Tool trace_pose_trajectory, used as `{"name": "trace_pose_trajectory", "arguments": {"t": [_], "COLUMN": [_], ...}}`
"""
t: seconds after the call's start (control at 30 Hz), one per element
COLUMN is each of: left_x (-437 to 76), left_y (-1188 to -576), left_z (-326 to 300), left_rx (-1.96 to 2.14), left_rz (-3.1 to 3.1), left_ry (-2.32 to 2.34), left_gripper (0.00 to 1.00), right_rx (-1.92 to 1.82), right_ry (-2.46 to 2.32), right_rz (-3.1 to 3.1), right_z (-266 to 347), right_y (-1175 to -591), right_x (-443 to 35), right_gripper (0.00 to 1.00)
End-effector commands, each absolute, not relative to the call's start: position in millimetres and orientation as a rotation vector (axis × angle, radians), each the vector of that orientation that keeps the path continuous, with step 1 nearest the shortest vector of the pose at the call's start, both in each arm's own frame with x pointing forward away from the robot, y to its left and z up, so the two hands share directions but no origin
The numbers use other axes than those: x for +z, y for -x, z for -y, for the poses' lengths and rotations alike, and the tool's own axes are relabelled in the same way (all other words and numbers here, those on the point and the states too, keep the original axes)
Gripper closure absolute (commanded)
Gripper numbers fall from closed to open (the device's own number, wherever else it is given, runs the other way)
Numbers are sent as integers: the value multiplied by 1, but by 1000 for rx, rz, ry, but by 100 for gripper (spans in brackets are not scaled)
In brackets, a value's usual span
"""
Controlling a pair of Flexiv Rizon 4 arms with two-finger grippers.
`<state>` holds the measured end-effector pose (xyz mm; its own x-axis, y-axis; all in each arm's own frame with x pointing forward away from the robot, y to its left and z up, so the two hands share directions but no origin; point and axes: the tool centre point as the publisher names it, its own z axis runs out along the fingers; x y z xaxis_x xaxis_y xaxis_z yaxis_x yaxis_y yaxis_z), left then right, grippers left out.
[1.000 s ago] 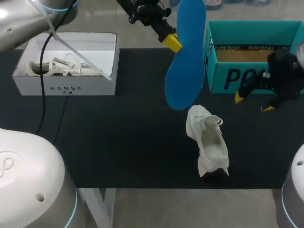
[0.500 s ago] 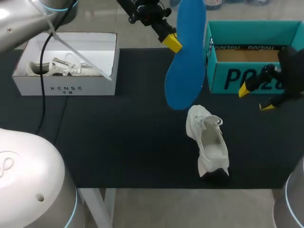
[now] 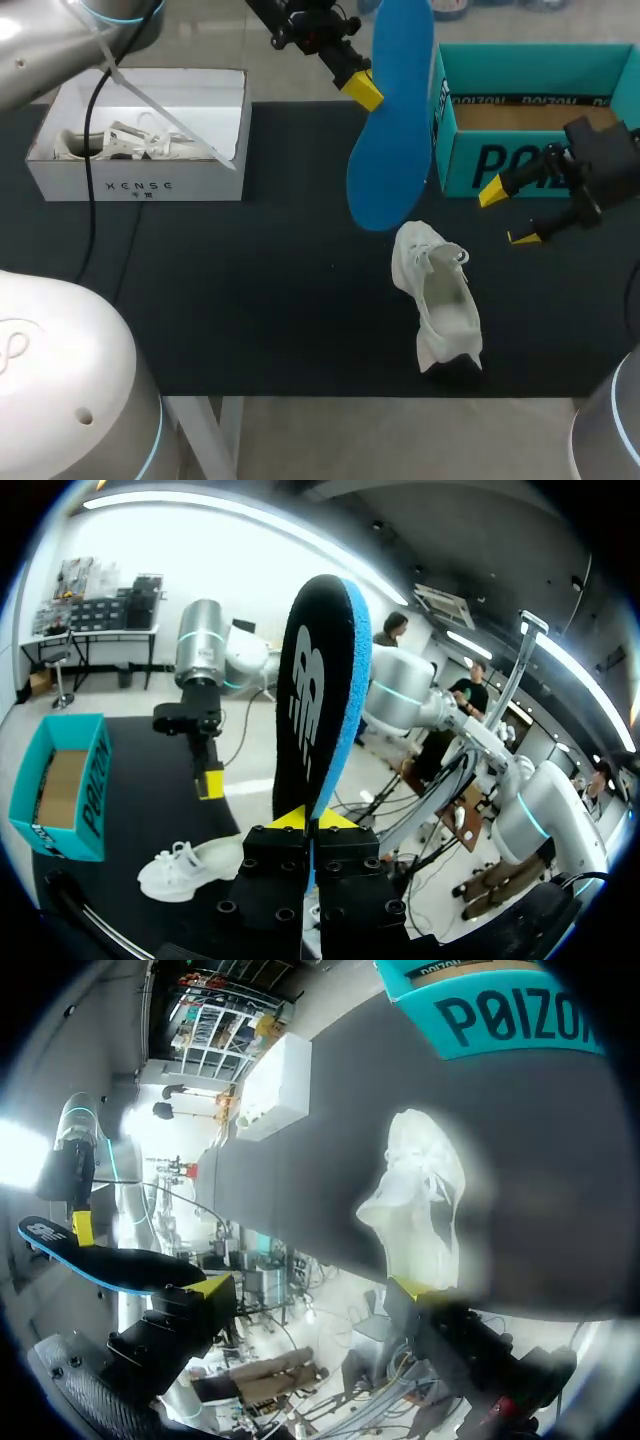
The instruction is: Take the shoe out of the shoebox, open the shoe tongue, remove and reinsert the insole, then place the shoe into the shoebox
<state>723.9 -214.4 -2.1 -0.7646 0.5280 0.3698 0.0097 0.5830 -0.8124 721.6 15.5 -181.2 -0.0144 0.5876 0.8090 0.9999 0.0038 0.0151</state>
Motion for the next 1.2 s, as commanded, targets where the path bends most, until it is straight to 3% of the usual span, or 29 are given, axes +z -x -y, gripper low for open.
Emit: {"name": "trace_pose_trajectory", "arguments": {"t": [0.03,0.63,1.2], "left_x": [-2,-2,-2], "left_y": [-724,-724,-724], "left_z": [215,215,215], "left_rx": [1132,1132,1132], "left_rz": [2217,2217,2217], "left_ry": [428,428,428], "left_gripper": [100,100,100], "right_rx": [-904,-1052,-1024], "right_ry": [1579,1431,1400], "right_rz": [1588,1438,1390], "right_z": [-21,-59,-100], "right_y": [-724,-726,-771], "right_x": [-187,-201,-215], "right_gripper": [0,0,0]}}
